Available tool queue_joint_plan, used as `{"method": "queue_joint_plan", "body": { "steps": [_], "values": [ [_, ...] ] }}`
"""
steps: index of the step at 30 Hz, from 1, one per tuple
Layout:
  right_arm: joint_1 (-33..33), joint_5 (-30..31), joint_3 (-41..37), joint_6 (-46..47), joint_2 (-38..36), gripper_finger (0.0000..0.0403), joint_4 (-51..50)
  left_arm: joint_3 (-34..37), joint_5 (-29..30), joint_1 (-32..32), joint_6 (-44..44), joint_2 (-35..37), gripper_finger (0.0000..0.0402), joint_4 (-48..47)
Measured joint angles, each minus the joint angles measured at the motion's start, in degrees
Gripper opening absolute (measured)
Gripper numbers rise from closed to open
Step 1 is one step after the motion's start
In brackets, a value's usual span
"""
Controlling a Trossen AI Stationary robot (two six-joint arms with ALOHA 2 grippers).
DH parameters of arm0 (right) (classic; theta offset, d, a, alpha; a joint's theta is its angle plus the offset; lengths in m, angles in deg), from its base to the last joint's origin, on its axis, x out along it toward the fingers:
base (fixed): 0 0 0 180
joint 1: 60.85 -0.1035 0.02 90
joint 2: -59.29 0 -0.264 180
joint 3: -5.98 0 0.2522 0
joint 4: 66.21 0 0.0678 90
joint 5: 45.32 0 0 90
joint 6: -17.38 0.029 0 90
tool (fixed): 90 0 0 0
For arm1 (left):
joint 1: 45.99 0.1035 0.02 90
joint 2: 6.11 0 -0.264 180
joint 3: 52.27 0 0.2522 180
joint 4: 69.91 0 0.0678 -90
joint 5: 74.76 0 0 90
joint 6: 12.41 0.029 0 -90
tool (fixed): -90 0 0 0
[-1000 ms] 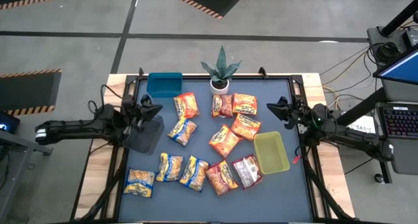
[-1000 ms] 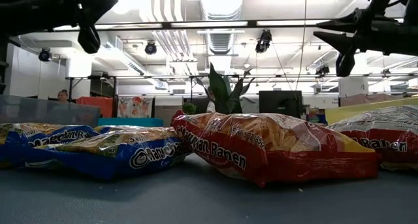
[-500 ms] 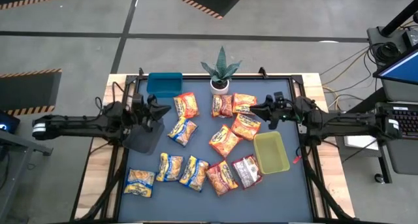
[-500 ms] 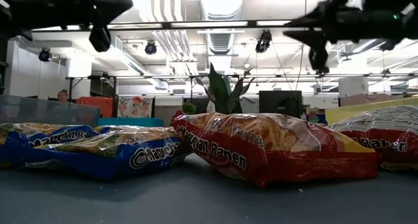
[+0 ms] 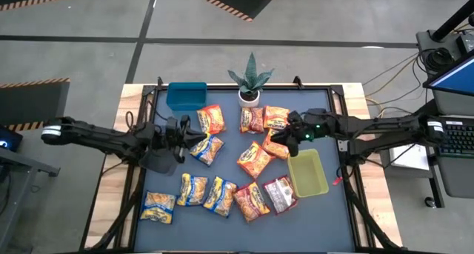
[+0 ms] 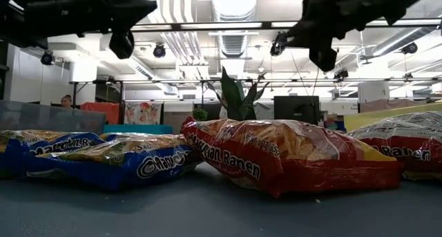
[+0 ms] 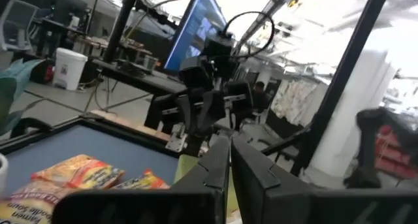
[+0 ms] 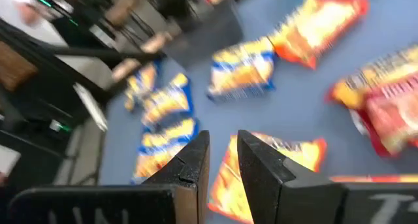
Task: Sort Maruchan noodles
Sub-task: Put the red noodle pack into the yellow bin
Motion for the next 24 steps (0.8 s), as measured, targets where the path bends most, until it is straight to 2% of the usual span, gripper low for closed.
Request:
{"method": "queue_joint_plan", "body": {
  "steps": [5, 11, 13, 16, 18, 21, 24],
  "values": [
    [0.11, -0.04, 5.52, 1.1, 4.78, 0.0068, -9.22, 0.0, 0.13, 0.11, 4.49, -3.29, 0.0, 0.8],
    [0.11, -0.13, 11.4, 1.1, 10.69, 0.0068, -11.22, -0.11, 0.2, 0.12, 5.59, -5.89, 0.0, 3.09],
    [0.08, -0.6, 13.71, 1.14, 12.46, 0.0068, -13.06, -0.9, -1.32, -0.09, 3.37, -6.04, 0.0, 3.03],
    [-0.65, -1.49, 17.11, 1.32, 14.83, 0.0068, -16.5, -2.38, -6.71, -0.6, -0.71, -5.86, 0.0, 2.75],
    [-1.99, -1.55, 19.04, 1.77, 16.48, 0.0068, -17.2, -3.44, -7.8, -1.61, -1.37, -5.6, 0.0, 2.22],
    [-4.45, -1.6, 21.64, 2.17, 18.87, 0.0068, -17.11, -5.78, -7.82, -3.0, -1.09, -5.53, 0.0, -1.36],
    [-6.74, -1.57, 24.07, 1.39, 21.58, 0.0068, -17.43, -9.15, -7.83, -3.51, -0.88, -5.57, 0.0, -10.42]
  ]
}}
